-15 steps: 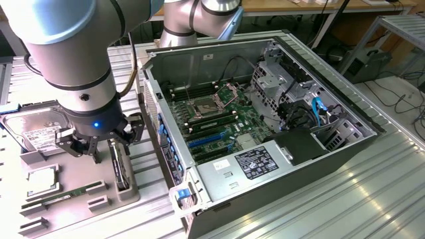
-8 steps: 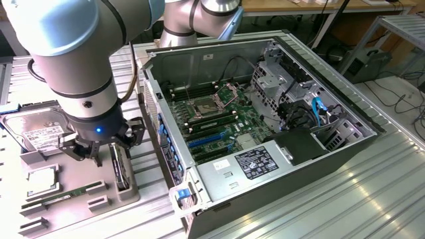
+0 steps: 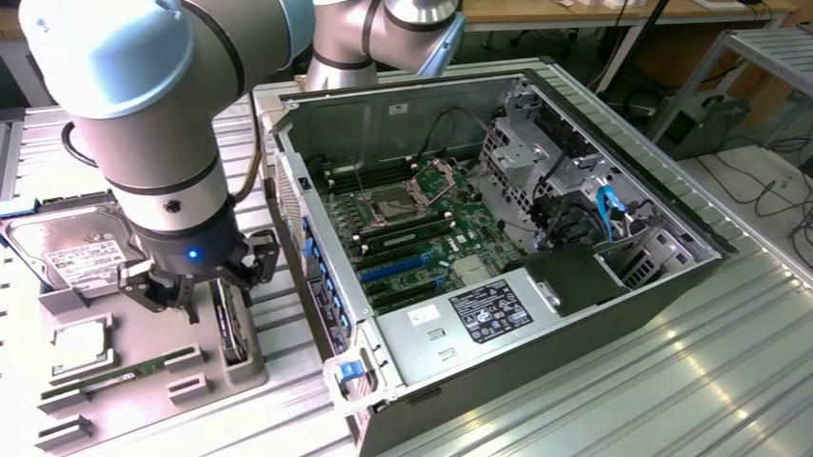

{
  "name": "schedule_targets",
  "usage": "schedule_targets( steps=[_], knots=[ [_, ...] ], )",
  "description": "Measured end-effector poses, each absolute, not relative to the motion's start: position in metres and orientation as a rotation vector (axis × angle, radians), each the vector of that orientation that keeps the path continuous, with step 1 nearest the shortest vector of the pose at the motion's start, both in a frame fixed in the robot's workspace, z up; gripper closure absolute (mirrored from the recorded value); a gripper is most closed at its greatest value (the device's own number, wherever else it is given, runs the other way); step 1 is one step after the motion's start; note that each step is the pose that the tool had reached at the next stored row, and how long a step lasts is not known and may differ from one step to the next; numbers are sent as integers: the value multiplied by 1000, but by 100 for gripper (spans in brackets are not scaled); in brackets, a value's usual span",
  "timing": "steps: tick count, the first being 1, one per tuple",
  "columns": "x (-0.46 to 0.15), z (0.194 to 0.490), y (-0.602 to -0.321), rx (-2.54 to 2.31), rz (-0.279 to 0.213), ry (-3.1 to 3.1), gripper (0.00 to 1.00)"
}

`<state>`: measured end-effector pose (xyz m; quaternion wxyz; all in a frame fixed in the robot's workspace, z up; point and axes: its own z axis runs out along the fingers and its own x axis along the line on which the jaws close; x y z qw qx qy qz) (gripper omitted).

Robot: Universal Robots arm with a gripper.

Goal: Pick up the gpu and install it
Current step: 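Pick up the gpu and move the gpu toward the slot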

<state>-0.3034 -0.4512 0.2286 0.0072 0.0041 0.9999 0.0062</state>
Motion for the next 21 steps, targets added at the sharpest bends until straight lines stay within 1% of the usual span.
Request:
schedule_targets(
  steps=[4, 5, 6, 10, 11, 12, 14, 15, 21],
  knots=[
    [-303, 225, -451, 13, 9, 3127, 40],
    [-303, 225, -451, 13, 5, 3127, 41],
    [-303, 225, -451, 13, 4, 3127, 49],
    [-302, 223, -451, 13, 3, 3127, 50],
    [-302, 223, -451, 13, 2, 3127, 56],
    [-301, 223, -451, 13, 2, 3127, 56],
    [-300, 223, -451, 13, 1, 3127, 69],
    [-299, 223, -451, 13, 1, 3127, 72],
    [-299, 222, -451, 13, 0, 3127, 72]
  ],
)
